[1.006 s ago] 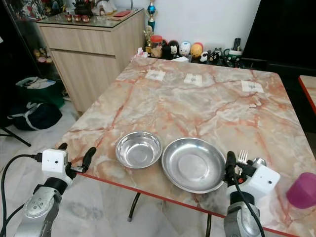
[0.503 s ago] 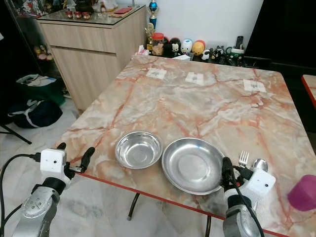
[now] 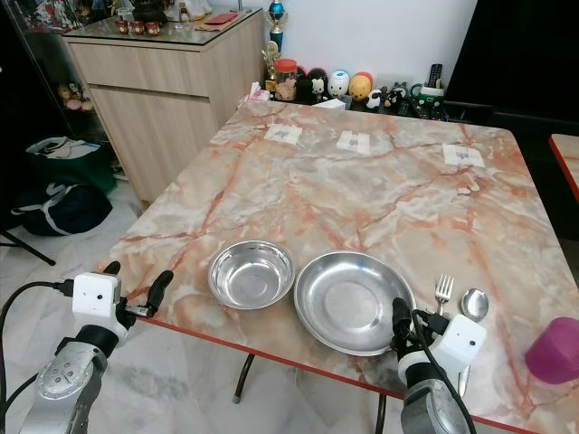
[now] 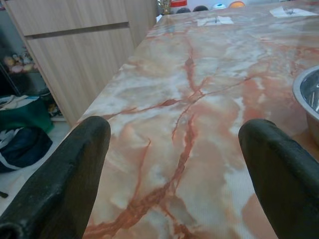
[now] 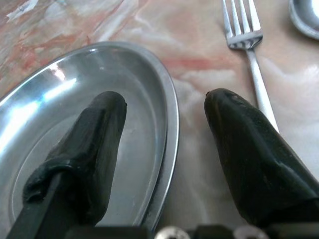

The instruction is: Setting the table

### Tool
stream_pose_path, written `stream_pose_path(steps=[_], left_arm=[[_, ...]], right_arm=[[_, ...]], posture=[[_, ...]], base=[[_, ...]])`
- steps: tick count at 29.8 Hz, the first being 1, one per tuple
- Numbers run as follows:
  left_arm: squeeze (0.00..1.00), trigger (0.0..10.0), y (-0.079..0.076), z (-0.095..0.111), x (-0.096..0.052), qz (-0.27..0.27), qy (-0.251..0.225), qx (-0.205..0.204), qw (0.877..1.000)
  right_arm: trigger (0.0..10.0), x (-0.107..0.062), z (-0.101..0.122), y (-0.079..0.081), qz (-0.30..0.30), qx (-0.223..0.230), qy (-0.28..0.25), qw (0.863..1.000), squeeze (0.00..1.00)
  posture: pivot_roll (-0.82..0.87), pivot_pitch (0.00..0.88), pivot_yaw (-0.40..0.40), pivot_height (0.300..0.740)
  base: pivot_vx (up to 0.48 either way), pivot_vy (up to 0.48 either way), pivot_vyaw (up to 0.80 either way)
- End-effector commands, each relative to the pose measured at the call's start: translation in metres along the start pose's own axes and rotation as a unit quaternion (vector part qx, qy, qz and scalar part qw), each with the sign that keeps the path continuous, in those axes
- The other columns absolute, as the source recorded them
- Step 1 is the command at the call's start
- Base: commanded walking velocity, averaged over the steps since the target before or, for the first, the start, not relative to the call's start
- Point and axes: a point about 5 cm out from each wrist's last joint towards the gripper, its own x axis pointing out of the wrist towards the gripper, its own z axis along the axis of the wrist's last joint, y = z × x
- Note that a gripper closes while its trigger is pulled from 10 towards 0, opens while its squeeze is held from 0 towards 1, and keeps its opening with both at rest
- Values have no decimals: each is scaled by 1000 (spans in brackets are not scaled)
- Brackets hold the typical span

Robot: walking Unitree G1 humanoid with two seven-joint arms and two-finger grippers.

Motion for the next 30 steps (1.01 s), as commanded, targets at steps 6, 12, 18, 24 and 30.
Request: stream_pose_path(steps=[6, 12, 18, 24, 30], left_arm=[[0, 10000, 5, 4, 0, -3, -1, 10, 1000], [0, 10000, 6, 5, 0, -1, -4, 13, 1000], [0, 10000, 5, 5, 1, -4, -5, 13, 1000], [0, 10000, 4, 5, 1, -7, -3, 14, 1000], [0, 10000, 2, 3, 0, -15, 2, 11, 1000]], right_arm=[[10000, -2, -12, -2, -6, 12, 34, 999, 0], [10000, -1, -18, -1, -3, 24, 47, 999, 0], [0, -1, -19, 4, 15, 28, 51, 998, 0], [0, -1, -19, 6, 21, 31, 51, 998, 0], [0, -1, -20, 7, 26, 30, 53, 998, 0]], posture=[[77, 21, 5, 740], [77, 21, 5, 740], [80, 20, 3, 740], [81, 19, 3, 740], [79, 20, 4, 740]], base=[[0, 0, 0], [0, 0, 0], [0, 0, 0], [0, 0, 0], [0, 0, 0]])
